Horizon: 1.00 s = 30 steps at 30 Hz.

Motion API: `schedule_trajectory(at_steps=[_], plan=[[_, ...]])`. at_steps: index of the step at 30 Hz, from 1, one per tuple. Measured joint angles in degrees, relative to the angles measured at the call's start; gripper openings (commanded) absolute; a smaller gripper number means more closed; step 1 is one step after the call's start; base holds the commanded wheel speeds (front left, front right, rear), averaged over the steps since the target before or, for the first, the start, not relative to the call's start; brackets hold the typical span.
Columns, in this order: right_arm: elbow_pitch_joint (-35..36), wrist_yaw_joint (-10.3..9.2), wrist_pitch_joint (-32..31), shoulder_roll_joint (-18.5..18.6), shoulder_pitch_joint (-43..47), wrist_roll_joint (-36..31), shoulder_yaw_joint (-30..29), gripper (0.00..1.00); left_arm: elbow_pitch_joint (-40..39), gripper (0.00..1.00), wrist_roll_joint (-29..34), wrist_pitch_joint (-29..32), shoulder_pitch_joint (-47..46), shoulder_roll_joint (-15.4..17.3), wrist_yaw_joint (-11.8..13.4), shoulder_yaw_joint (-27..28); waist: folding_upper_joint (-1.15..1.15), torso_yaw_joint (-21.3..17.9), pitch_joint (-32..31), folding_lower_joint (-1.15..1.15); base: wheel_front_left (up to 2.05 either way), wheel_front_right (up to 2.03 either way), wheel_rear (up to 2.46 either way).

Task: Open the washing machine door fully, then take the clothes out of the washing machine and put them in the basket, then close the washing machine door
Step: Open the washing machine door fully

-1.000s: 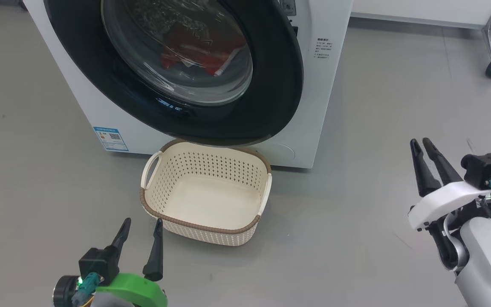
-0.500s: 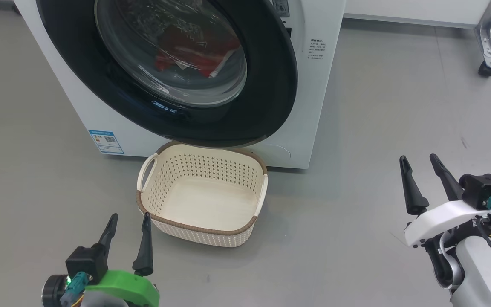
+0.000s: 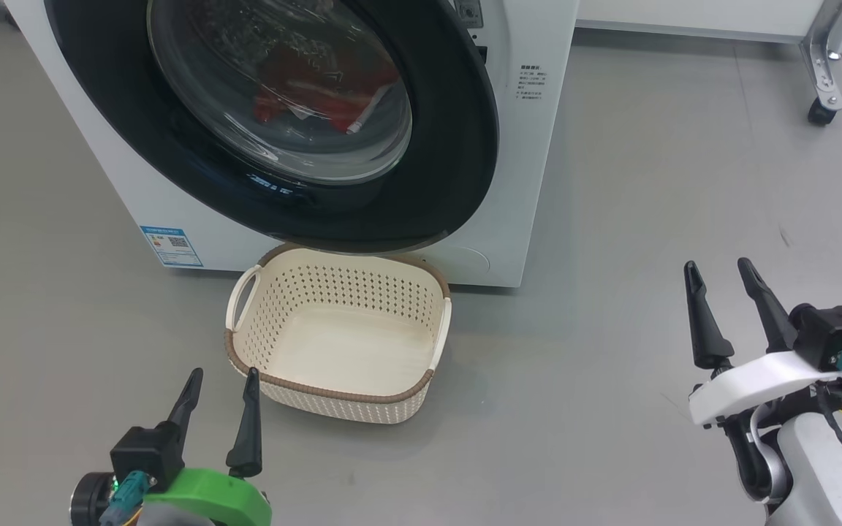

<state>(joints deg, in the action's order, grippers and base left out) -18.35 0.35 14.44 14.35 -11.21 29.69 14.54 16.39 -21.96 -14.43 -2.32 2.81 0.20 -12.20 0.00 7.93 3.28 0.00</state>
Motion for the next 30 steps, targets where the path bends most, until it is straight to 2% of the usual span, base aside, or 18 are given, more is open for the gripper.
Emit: schedule_trajectory(at_steps=[30], plan=[[3.68,0.3,0.0,-2.26,4.6,-3.72,-3.65,1.0,-0.09,1.0,0.97,0.0,0.27,-0.12,-0.6,0.71,0.0,-0.35,-0.24,0.0,0.0,0.0,0.0]])
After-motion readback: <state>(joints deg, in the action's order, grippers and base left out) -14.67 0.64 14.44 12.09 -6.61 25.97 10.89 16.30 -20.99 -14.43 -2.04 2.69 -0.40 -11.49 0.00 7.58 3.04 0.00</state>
